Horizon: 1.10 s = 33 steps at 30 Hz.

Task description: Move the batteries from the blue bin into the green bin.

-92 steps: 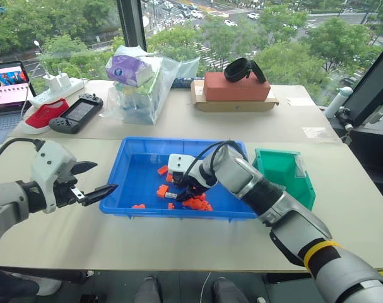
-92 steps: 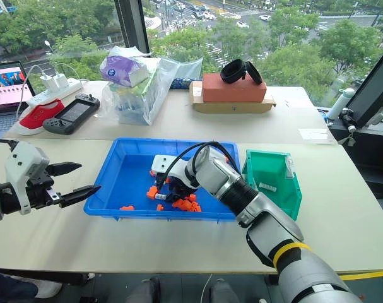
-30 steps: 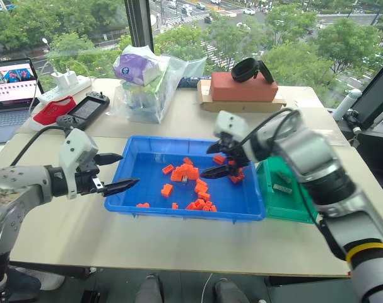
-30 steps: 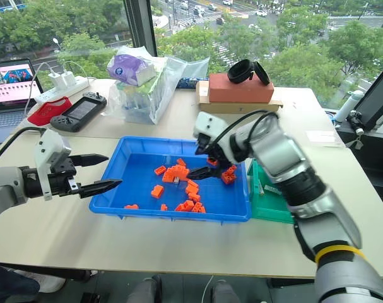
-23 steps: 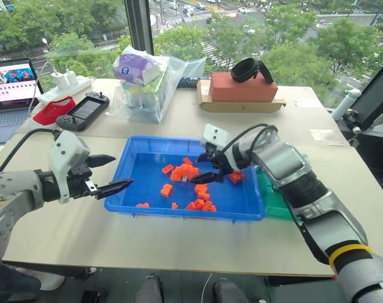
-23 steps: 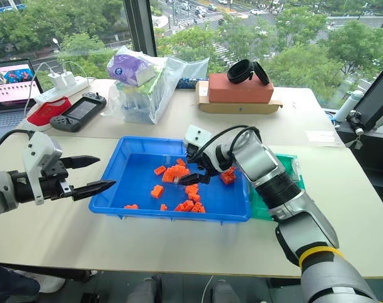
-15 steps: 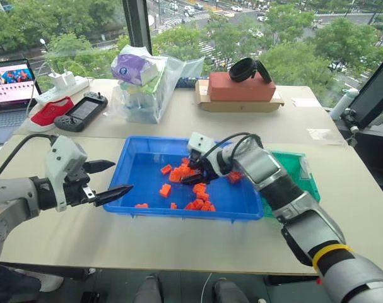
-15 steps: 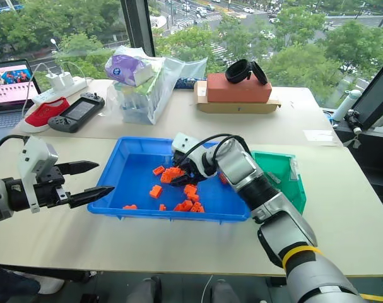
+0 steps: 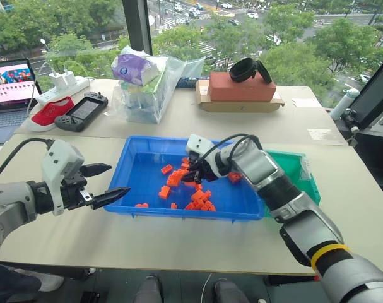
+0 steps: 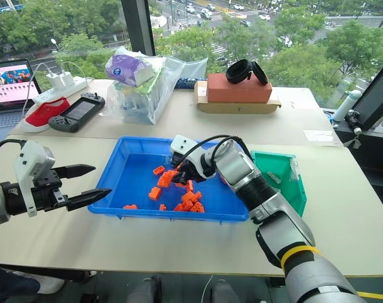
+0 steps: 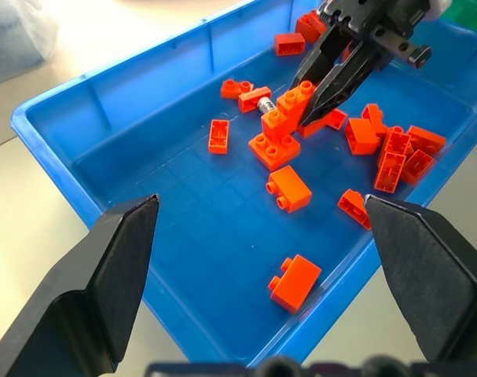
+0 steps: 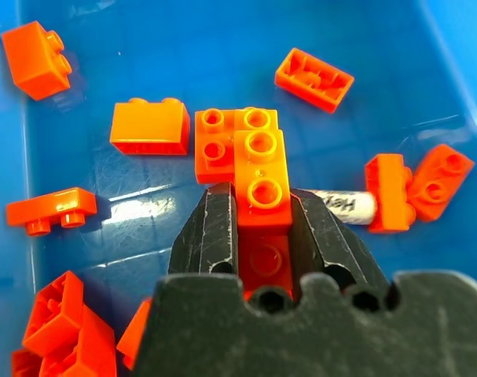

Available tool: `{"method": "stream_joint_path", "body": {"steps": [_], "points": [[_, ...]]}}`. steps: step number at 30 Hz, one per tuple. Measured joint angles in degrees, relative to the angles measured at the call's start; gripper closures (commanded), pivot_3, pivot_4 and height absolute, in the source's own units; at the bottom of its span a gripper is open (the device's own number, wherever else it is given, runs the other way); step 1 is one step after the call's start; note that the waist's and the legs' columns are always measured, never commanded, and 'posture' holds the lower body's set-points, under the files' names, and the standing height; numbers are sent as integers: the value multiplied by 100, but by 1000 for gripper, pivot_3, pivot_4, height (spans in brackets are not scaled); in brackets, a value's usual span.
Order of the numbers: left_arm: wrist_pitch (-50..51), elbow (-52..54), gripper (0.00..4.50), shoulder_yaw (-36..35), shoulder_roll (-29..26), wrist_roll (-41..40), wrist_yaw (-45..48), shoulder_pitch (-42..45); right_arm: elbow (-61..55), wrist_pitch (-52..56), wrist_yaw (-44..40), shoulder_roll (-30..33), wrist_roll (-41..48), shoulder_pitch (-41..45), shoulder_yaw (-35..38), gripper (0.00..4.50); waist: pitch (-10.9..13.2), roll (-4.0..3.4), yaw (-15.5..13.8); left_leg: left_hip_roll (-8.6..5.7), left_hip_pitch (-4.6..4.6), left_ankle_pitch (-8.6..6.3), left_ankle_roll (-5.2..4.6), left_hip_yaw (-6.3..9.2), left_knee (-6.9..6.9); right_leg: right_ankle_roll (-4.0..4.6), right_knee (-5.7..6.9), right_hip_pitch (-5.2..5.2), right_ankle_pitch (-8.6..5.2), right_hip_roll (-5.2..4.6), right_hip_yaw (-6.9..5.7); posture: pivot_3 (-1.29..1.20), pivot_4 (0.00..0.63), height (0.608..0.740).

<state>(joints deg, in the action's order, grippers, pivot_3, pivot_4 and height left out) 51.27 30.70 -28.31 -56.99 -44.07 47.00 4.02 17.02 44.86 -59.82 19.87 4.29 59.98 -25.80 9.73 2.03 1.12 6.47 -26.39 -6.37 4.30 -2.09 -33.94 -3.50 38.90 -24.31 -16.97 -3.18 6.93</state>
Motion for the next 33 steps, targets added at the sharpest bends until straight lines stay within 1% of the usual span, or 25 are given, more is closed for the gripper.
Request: {"method": "stream_joint_path", "body": {"steps": [5, 7, 11, 12, 14, 17, 22, 28, 33], "points": [[-10, -19, 0, 6, -2, 3, 0, 15, -477, 193, -481, 635, 384, 25, 406, 4005, 0, 0, -18, 0, 0, 0, 0, 0, 0, 0, -4, 2, 0, -1, -1, 0, 150, 735], [-15, -23, 0, 9, -4, 7, 7, 21, -478, 183, -557, 942, 370, 44, 448, 4005, 0, 0, -11, 0, 0, 0, 0, 0, 0, 1, -4, 1, 0, -1, 0, 0, 150, 735], [-46, -84, 0, 30, -9, 42, 36, 69, -230, -116, -586, 1486, 33, 4, 382, 4005, 0, 0, -5, 0, 0, 0, 0, 0, 0, 2, -5, 0, -1, -1, 1, 0, 150, 735], [-46, -135, 0, 48, -12, 47, 49, 94, -75, -127, -500, 1484, -16, 5, 411, 3205, 0, 0, 18, 0, 1, 0, 0, 0, 0, 2, -4, -1, -1, 0, 2, 0, 150, 735], [-46, -173, 0, 117, -17, 48, 82, 187, 136, -129, -323, 1349, -86, 6, 435, 2789, 0, 0, 65, 0, 2, 0, 0, 0, 1, 3, -1, -1, -1, 1, 3, 0, 150, 735], [-48, -196, 0, 246, -62, 46, 126, 287, 279, -135, -110, 1131, -120, 7, 437, 1728, 0, 0, 114, 0, 2, 0, 0, 1, 1, 2, -1, 1, -1, 0, 4, 0, 150, 735], [-53, -243, 0, 267, -61, 57, 118, 357, 195, -130, -99, 1050, -12, 71, 709, 32, 0, 0, 113, 0, 1, 0, 0, 1, 2, 2, -2, 2, -1, 0, 2, 0, 150, 735], [-53, -239, 0, 259, -60, 57, 79, 343, -455, -133, -342, 1047, 157, 81, 715, 32, 0, 0, 138, 0, 1, 0, 0, 1, 3, 2, -2, 0, -1, 0, 2, 0, 150, 735], [-69, -238, 0, 252, -100, 128, 77, 286, -601, -184, -579, 732, 160, 46, 401, 32, 0, 0, 138, 0, 2, 0, 0, 1, 1, 2, -2, 1, -1, 0, 1, 0, 150, 735]]}}
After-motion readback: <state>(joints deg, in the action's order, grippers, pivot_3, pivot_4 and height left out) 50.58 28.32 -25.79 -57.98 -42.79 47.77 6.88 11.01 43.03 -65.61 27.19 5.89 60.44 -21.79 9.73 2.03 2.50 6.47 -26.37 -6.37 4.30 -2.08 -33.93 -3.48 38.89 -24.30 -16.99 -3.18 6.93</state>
